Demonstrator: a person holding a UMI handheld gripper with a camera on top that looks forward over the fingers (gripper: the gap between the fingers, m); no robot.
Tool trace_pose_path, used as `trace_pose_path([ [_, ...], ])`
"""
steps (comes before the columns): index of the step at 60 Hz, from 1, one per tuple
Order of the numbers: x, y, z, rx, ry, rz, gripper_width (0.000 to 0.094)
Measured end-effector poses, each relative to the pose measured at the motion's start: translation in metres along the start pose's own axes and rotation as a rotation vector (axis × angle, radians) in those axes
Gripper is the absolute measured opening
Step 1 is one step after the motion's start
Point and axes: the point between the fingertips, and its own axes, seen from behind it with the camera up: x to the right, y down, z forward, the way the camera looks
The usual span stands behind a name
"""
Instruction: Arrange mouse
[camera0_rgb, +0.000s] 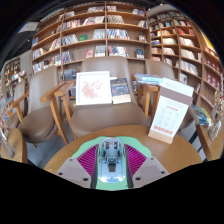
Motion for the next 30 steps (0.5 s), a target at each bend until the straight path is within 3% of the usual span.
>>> trace_pose_path([
  [7,0.008,0.033,0.032,-0.06,-0.012,-0.01,0.0407],
  [23,0.014,0.044,0.043,-0.049,-0.005,-0.041,0.0498],
  [25,0.013,0.044,0.044,-0.048,-0.007,-0.056,0.0545],
  [30,0.018,0.04,0.042,-0.028,0.022,-0.111,0.0817],
])
